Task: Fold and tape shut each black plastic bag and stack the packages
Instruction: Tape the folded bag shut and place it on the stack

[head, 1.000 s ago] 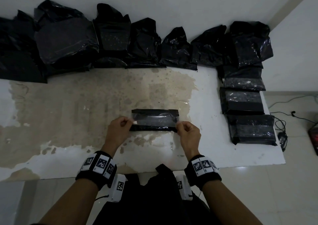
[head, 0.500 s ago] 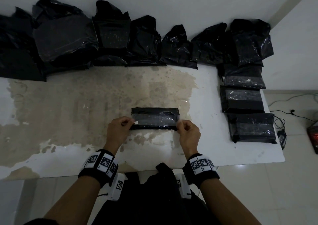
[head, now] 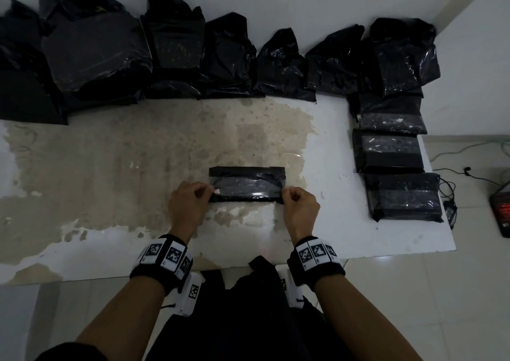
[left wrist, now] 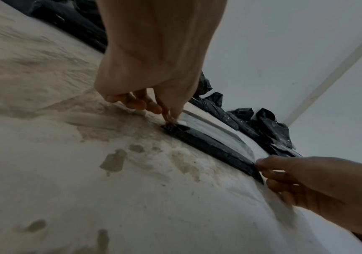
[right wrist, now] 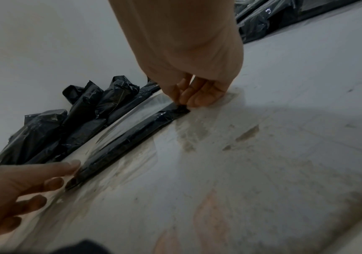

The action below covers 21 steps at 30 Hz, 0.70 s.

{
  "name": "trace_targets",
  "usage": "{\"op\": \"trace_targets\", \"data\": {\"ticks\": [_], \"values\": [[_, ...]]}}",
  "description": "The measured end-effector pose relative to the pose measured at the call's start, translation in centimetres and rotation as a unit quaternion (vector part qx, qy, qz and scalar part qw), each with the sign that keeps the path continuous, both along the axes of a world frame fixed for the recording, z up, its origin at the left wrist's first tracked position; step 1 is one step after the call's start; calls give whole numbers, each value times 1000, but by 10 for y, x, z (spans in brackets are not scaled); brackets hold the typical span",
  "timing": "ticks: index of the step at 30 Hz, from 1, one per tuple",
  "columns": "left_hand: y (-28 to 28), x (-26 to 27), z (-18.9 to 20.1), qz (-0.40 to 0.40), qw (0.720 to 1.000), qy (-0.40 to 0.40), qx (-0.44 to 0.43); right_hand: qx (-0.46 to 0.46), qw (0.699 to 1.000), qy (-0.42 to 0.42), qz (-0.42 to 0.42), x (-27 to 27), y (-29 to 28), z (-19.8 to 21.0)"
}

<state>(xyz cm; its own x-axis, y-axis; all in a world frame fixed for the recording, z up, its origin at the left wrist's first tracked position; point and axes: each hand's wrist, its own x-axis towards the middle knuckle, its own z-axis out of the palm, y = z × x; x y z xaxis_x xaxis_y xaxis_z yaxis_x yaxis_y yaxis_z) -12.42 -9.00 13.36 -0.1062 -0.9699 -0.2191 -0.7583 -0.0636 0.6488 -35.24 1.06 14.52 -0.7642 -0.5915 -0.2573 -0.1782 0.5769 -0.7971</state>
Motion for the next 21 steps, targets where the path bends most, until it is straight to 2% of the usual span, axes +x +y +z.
{"op": "trace_targets", "data": {"ticks": [8, 13, 21], "values": [[-2, -13, 7, 65, 996, 26, 54, 38, 998, 40, -16, 8, -2, 3], [-5, -12, 4, 115, 984, 79, 108, 40, 997, 62, 1, 9, 0, 7], [0, -11, 6, 102, 988, 78, 88, 64, 995, 70, 10, 6, 6, 13]]}}
